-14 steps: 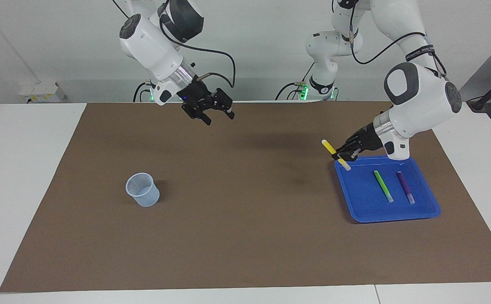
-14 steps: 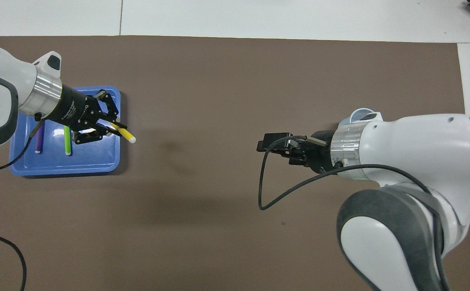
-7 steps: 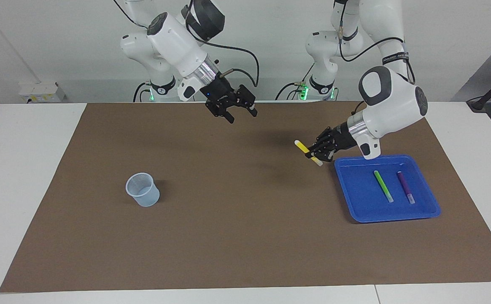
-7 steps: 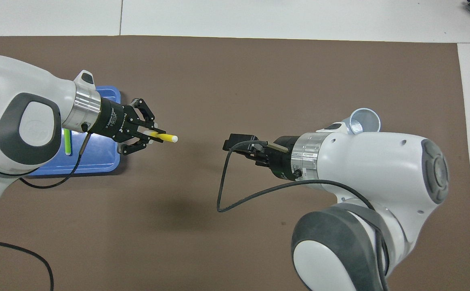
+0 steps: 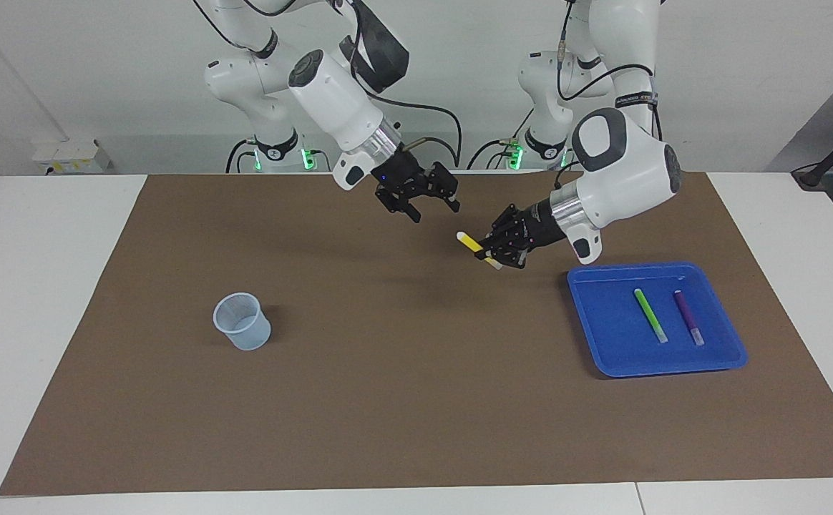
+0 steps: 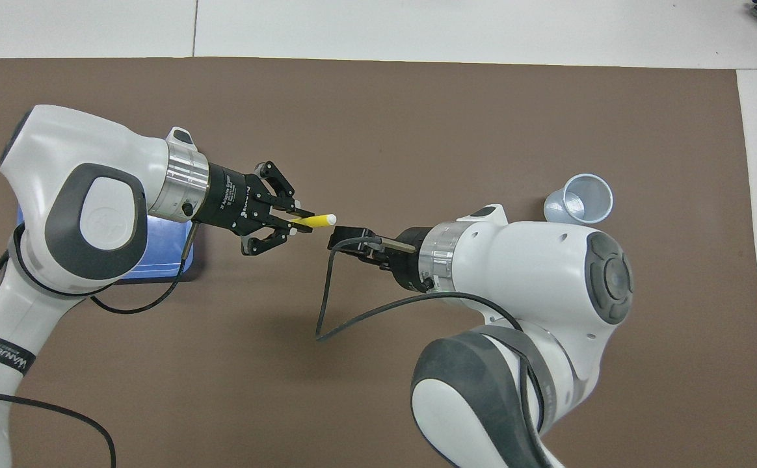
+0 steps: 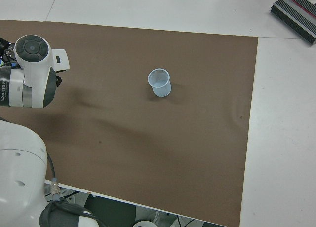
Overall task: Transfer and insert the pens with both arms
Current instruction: 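Carry the yellow pen toward the right gripper with the left gripper, then close the right gripper on the yellow pen, open the left gripper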
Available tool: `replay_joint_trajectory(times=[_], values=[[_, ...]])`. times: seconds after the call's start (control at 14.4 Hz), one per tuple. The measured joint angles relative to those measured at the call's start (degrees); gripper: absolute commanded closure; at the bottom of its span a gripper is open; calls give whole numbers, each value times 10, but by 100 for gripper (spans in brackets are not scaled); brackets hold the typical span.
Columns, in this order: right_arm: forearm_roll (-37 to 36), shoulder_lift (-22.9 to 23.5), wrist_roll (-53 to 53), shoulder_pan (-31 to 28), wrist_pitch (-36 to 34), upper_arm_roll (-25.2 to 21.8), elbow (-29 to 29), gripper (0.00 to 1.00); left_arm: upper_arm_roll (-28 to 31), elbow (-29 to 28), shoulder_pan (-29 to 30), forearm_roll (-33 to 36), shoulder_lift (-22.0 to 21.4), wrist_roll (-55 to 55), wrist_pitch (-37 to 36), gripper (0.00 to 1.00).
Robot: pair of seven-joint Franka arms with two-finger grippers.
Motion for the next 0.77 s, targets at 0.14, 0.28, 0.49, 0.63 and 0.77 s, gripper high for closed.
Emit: replay_joint_trajectory(times=[0.14,0.28,0.49,0.63,0.77], values=[[0,1,-6,0,0,-1,2,10,0,-3,-7,0,0,0,1,100],[0,1,-18,0,0,-1,5,10,0,-3,-21,0,0,0,3,100],[0,6,-35,0,0,-2,11,19,0,-3,-39,-1,0,0,11,100],[0,14,-43,0,0,-2,15,28,0,-3,-45,-1,0,0,11,100],[0,18,-52,-1,0,-3,16,35,0,-4,-48,-1,0,0,11,100]])
